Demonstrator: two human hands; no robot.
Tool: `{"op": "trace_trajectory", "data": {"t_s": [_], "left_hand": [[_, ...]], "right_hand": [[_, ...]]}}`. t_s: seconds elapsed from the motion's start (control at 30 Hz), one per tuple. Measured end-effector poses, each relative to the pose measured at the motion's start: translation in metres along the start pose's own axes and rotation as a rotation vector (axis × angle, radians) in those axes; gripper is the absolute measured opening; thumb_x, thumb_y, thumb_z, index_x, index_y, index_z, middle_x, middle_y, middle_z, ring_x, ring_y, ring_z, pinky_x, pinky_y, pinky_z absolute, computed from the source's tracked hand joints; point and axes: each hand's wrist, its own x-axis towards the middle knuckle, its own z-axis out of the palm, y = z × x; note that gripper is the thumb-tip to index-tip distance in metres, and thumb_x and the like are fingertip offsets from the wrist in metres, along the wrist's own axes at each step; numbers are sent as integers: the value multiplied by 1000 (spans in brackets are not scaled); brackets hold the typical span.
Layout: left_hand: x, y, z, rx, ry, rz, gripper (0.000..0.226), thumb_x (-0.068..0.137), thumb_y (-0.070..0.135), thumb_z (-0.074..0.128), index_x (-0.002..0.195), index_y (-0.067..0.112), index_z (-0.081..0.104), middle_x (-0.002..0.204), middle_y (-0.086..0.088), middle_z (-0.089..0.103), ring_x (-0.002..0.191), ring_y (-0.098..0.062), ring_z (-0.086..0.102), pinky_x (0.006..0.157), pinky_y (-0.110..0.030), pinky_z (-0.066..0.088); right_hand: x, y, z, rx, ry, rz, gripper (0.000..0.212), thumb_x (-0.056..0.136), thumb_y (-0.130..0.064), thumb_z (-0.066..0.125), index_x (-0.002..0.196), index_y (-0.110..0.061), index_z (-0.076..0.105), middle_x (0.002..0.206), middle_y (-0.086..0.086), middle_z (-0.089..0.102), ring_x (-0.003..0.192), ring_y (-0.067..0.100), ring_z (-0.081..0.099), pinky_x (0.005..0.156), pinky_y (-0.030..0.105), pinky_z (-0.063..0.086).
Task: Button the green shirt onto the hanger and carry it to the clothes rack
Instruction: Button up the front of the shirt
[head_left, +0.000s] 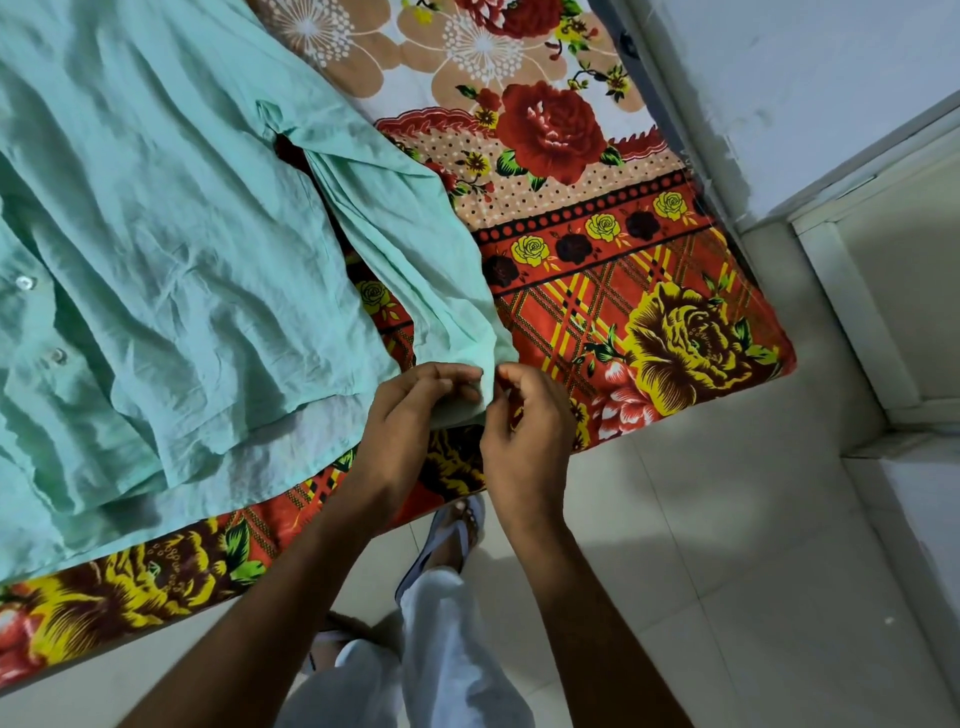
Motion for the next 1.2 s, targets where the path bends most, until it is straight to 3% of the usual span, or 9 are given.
{"op": "trace_trajectory", "data": {"t_s": [0.13, 0.27, 0.37, 0.47, 0.6, 0.73, 0.87, 1.03, 1.2], "left_hand": [[7, 5, -6, 143, -35, 47, 17, 97, 6, 61, 96, 10, 78, 90, -6, 78, 88, -11, 74, 80, -19, 54], [14, 3, -7, 311, -24, 127, 4, 87, 14, 80, 87, 13, 76, 83, -2, 78, 81, -15, 75, 76, -26, 60], [17, 3, -7, 379, -4, 160, 6, 86, 15, 81, 87, 13, 75, 79, -2, 76, 75, -11, 73, 69, -22, 57], [20, 1, -9, 432, -30, 162, 7, 86, 15, 80, 85, 14, 73, 77, -3, 75, 74, -16, 73, 68, -28, 58], [20, 9, -7, 400, -94, 85, 7, 89, 11, 76, 86, 6, 72, 78, -11, 73, 69, -7, 64, 65, -19, 50], [24, 13, -5, 389, -123, -60, 11, 93, 9, 71, 84, 3, 69, 63, 7, 62, 53, 3, 52, 46, -10, 41], [36, 16, 1, 349, -88, -192, 14, 91, 6, 72, 94, -8, 73, 85, -14, 68, 83, -19, 61, 76, -27, 49], [48, 18, 7, 340, -52, -308, 19, 89, 8, 75, 99, -6, 70, 98, -19, 68, 91, -25, 62, 80, -31, 45], [50, 14, 16, 577, -14, -222, 23, 90, 22, 69, 83, 1, 68, 75, -11, 61, 65, -21, 54, 55, -28, 36]], "right_hand": [[1, 9, 0, 187, -81, 88, 28, 96, -3, 61, 120, -14, 70, 113, -1, 72, 108, 9, 67, 89, 21, 57], [2, 12, -6, 295, -177, 144, 27, 100, -5, 58, 120, -17, 71, 113, -6, 73, 107, 7, 68, 92, 33, 59], [1, 9, -14, 424, -270, 215, 23, 101, -17, 60, 113, -33, 71, 111, -11, 74, 106, 5, 69, 91, 31, 58], [-1, 10, -17, 373, -296, 194, 23, 100, -34, 65, 120, -27, 72, 101, -15, 73, 94, 1, 68, 80, 23, 55], [1, 14, -15, 332, -199, 185, 23, 99, -17, 66, 120, -13, 74, 109, -7, 76, 105, 2, 70, 87, 18, 57], [-1, 9, -11, 306, -127, 202, 21, 97, -15, 68, 116, -12, 76, 103, -7, 77, 96, 0, 71, 80, 14, 56], [-2, 5, -9, 222, -59, 198, 16, 90, -16, 72, 105, -13, 78, 91, -9, 76, 85, 1, 70, 73, 15, 56], [3, 7, -17, 188, -153, 245, 11, 90, -17, 72, 98, -11, 77, 78, -9, 73, 68, 3, 66, 58, 17, 53], [7, 16, -28, -5, -187, 157, 15, 94, -31, 72, 96, -16, 76, 83, -11, 74, 71, 4, 68, 61, 25, 56]]}}
